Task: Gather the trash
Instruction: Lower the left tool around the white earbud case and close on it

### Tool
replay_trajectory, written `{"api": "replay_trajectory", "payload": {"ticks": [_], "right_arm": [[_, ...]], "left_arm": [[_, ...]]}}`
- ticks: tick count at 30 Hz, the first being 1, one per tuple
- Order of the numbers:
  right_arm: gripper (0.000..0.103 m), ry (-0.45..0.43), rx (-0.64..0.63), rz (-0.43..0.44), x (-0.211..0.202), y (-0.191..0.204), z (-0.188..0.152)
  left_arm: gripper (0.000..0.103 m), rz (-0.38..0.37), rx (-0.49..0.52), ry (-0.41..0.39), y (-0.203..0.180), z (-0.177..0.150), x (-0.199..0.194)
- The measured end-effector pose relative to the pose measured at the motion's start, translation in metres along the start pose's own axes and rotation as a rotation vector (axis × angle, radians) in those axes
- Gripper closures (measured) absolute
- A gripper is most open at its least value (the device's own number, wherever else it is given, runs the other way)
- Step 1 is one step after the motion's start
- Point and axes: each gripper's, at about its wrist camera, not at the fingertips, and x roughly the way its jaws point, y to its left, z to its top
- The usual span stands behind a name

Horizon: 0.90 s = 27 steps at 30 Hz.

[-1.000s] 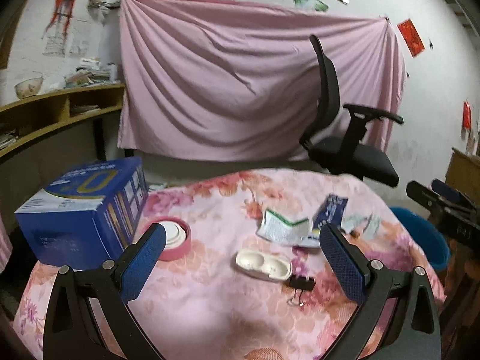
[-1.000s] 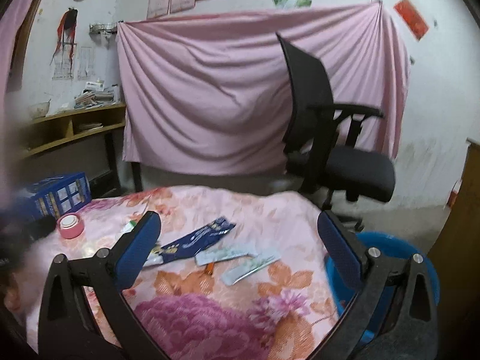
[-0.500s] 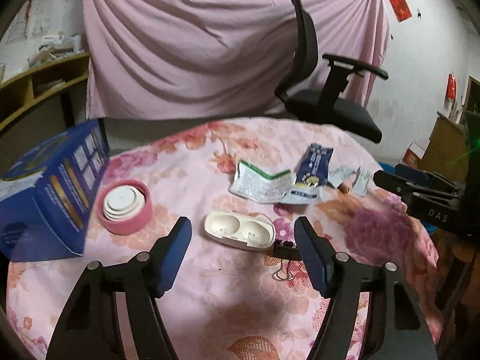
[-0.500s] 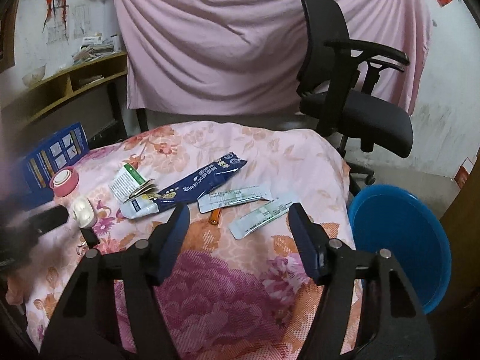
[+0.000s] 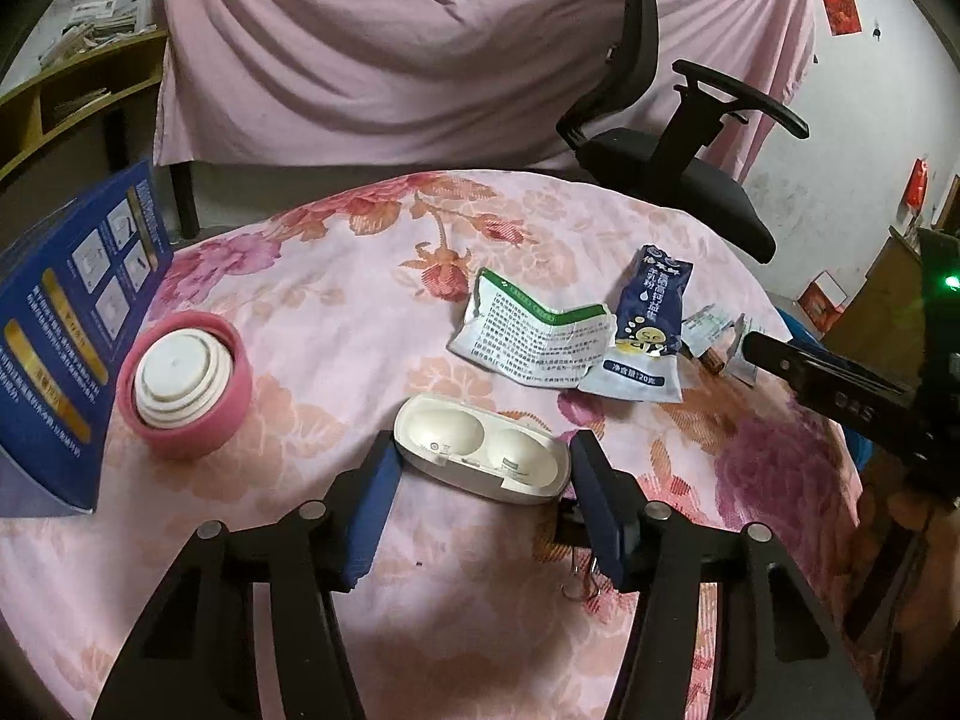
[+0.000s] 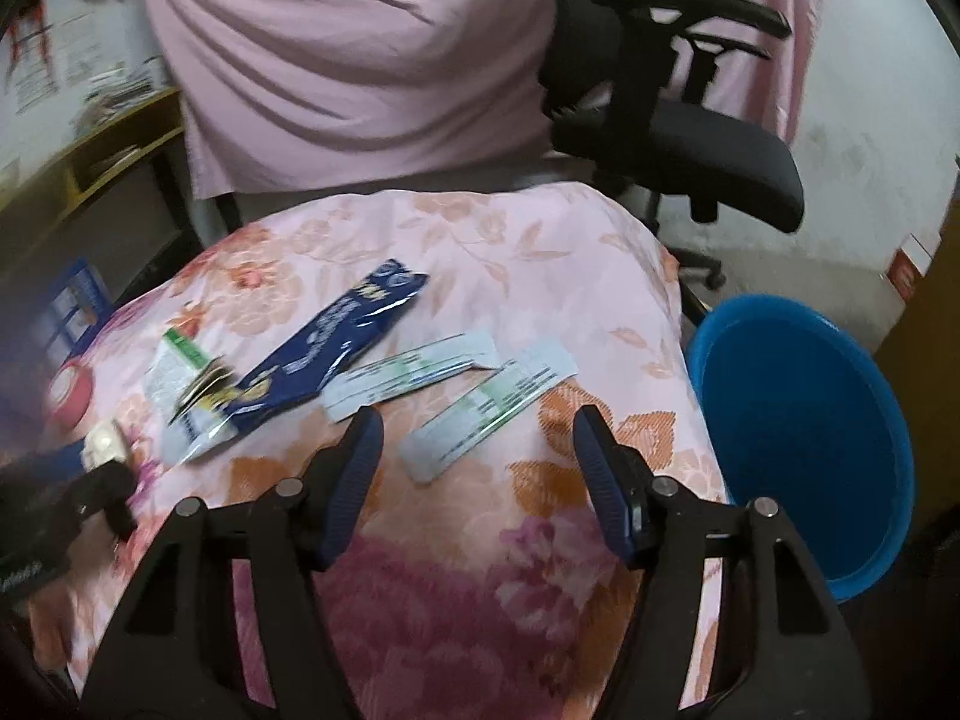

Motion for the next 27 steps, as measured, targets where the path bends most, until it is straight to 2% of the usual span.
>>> {"api": "replay_trajectory", "payload": {"ticks": [9,11,13,20,22,27], "right_arm": [[0.017,0.052,-0.015,-0.030,0.016,0.005,0.002],[0.021,0.053,-0.026,-0.032,0.016,0.007,0.002],[0.033,0.051,-0.037,-0.021,0.015,0.007,0.000],[0.055,0.048,-0.050,0.016,0.010,0.002,-0.006],[0.069,0.049,-0.049,0.038,0.008,0.001,-0.009],[0.072,0.035,-0.035,0.098,0.002,-0.002,-0.012]], "left_arm": [[0.051,0.010,0.014,0.012,-0.003,0.004,0.009],[0.051,0.012,0.019,0.009,-0.004,0.004,0.010],[0.052,0.004,0.015,0.004,-0.003,0.004,0.009],[0.052,-0.021,-0.003,-0.012,-0.001,0.004,0.006],[0.052,-0.029,-0.005,-0.018,0.000,0.004,0.006],[0.052,-0.048,-0.010,-0.037,0.001,0.002,0.001]]}}
